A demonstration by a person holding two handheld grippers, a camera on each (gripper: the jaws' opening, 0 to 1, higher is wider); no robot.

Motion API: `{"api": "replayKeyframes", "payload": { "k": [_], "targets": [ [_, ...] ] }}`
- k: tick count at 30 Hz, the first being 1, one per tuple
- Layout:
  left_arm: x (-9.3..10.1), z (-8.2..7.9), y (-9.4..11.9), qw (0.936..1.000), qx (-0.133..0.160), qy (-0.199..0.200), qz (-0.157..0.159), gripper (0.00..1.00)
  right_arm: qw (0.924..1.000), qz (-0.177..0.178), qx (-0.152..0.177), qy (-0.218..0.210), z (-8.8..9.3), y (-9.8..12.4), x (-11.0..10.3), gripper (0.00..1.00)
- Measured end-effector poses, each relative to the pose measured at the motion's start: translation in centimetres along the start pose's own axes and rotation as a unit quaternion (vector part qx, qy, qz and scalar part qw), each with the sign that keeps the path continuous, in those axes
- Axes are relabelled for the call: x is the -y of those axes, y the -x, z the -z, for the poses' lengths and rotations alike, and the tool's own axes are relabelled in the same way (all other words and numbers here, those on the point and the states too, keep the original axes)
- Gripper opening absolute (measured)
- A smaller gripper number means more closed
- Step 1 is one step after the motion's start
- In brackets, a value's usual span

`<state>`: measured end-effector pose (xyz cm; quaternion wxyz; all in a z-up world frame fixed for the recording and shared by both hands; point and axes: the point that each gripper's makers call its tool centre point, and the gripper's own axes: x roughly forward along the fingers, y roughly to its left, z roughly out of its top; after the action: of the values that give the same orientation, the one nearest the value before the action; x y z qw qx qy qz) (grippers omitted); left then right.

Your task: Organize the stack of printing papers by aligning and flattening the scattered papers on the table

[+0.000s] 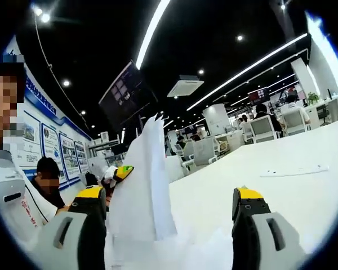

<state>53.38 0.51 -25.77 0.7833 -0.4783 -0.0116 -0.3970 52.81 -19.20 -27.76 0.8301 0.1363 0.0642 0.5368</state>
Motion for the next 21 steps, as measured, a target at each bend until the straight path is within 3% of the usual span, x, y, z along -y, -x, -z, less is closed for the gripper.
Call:
{"api": "replayKeyframes", "payload": {
  "k": [7, 11, 13, 21],
  "targets": [
    [-2.5, 1.5, 1.8, 0.9972, -0.034, -0.005, -0.066, 0.06, 0.999, 0.031, -0.033, 0.001, 1.1, 1.3, -0.3, 0.89],
    [-4.0, 1.8, 2.8, 0.992, -0.045, -0.047, -0.108, 0.06, 0.9971, 0.058, -0.048, -0.005, 1.5, 2.3, 0.1, 0.88],
    [-3.0, 3.5, 3.8, 0.9878, -0.042, -0.084, -0.125, 0.06, 0.9965, 0.064, -0.052, -0.014, 2.0, 2.8, 0.2, 0.88],
    [-5.6, 1.3, 6.7, 0.97, -0.042, -0.174, -0.164, 0.06, 0.992, 0.102, -0.058, -0.047, 2.7, 4.9, 1.4, 0.86]
  ]
}}
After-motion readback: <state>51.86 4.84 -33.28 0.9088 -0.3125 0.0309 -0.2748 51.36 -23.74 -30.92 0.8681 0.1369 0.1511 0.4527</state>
